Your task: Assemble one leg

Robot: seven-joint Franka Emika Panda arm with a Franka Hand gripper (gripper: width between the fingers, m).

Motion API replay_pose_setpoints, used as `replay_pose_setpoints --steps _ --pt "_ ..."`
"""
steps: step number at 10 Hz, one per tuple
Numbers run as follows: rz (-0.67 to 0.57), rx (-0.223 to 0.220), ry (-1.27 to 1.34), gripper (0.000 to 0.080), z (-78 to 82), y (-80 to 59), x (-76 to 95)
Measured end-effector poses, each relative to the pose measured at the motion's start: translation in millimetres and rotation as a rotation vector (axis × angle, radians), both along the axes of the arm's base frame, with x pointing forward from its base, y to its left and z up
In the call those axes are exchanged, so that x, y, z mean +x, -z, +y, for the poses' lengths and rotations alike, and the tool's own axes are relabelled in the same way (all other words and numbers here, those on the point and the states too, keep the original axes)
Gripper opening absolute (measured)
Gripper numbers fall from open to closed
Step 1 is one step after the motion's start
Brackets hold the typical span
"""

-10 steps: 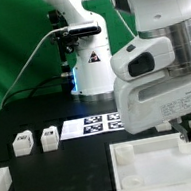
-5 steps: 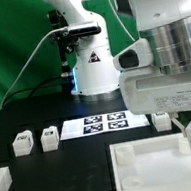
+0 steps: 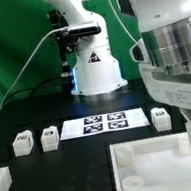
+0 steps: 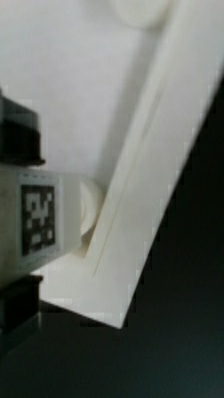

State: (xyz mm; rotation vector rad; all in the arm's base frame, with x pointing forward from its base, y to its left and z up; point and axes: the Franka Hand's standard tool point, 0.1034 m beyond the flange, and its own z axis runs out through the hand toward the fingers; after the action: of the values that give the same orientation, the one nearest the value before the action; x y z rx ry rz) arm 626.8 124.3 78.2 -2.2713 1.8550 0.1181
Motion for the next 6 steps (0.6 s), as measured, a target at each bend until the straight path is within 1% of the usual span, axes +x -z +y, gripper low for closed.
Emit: replay_pose_setpoints --steps 1,3,4,5,6 --pt "-0.003 0.012 0.086 0.0294 3.5 0.6 -0.5" --pt "-0.006 0.012 0.069 0.0294 3.8 0.6 -0.4" --pt "-0.009 0.010 0.053 0.0391 4.1 0.8 -0.5" --pt "-0.024 0.004 -0.026 0.0391 3.9 1.1 -0.8" --pt "-0.033 -0.002 -0.136 0.0567 2.8 1.9 -3.1"
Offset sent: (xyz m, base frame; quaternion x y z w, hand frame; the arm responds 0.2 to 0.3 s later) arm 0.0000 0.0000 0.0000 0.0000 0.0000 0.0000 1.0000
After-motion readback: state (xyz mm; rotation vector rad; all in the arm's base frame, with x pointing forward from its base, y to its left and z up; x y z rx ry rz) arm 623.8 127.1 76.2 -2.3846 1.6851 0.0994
